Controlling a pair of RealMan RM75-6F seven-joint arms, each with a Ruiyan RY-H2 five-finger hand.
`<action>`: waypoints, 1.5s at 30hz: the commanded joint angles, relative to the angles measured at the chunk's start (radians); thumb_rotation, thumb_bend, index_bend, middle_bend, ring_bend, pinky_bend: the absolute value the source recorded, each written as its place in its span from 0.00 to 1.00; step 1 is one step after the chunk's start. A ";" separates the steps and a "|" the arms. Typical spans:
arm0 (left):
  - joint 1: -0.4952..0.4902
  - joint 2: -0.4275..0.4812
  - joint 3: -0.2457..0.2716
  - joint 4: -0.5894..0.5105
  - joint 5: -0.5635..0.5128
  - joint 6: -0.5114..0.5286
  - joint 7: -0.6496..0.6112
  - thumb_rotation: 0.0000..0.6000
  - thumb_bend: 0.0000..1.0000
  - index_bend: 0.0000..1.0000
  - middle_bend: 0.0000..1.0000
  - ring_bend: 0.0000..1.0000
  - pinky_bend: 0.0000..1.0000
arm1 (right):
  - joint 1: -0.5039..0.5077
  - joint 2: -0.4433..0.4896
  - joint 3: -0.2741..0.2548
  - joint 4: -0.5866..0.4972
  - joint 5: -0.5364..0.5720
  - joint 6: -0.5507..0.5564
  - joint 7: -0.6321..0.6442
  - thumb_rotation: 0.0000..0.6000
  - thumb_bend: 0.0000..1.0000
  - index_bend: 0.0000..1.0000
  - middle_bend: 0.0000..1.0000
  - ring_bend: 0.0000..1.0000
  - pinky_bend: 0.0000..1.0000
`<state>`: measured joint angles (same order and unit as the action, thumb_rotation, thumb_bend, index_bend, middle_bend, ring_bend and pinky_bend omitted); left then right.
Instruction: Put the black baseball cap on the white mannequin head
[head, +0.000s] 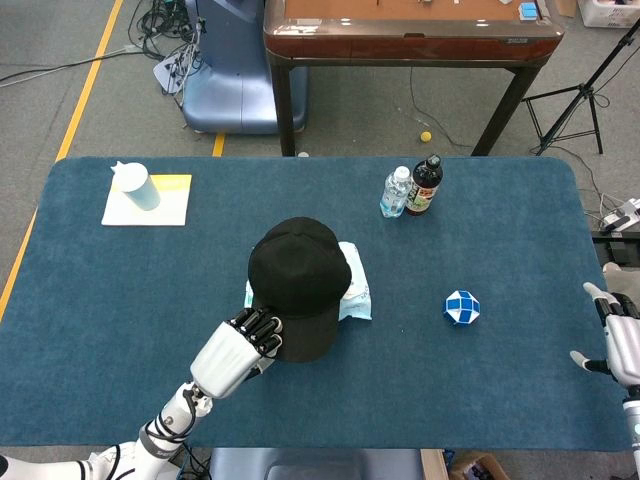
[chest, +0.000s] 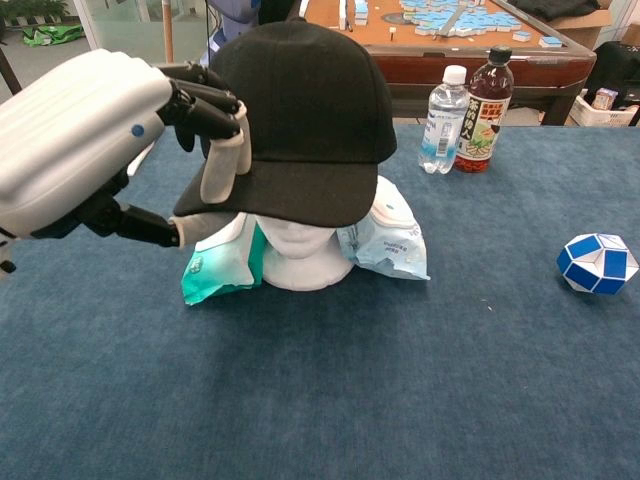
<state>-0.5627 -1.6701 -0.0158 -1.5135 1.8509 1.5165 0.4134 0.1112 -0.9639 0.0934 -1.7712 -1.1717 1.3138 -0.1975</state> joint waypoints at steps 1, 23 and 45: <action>0.012 0.015 0.011 -0.017 -0.006 -0.019 0.015 1.00 0.43 0.60 0.43 0.26 0.42 | 0.003 0.004 0.003 -0.005 0.005 -0.004 -0.001 1.00 0.00 0.07 0.21 0.13 0.31; 0.109 0.137 0.015 -0.187 -0.130 -0.094 0.141 1.00 0.06 0.04 0.21 0.12 0.34 | 0.008 -0.006 0.002 -0.001 0.021 -0.007 -0.018 1.00 0.00 0.07 0.21 0.13 0.31; 0.354 0.416 0.044 -0.322 -0.465 -0.016 0.212 1.00 0.06 0.37 0.26 0.20 0.34 | 0.014 -0.027 0.004 0.002 0.050 0.000 -0.068 1.00 0.00 0.07 0.21 0.13 0.31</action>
<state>-0.2229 -1.2709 0.0311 -1.8261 1.4051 1.5017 0.6282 0.1240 -0.9903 0.0967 -1.7678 -1.1241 1.3137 -0.2626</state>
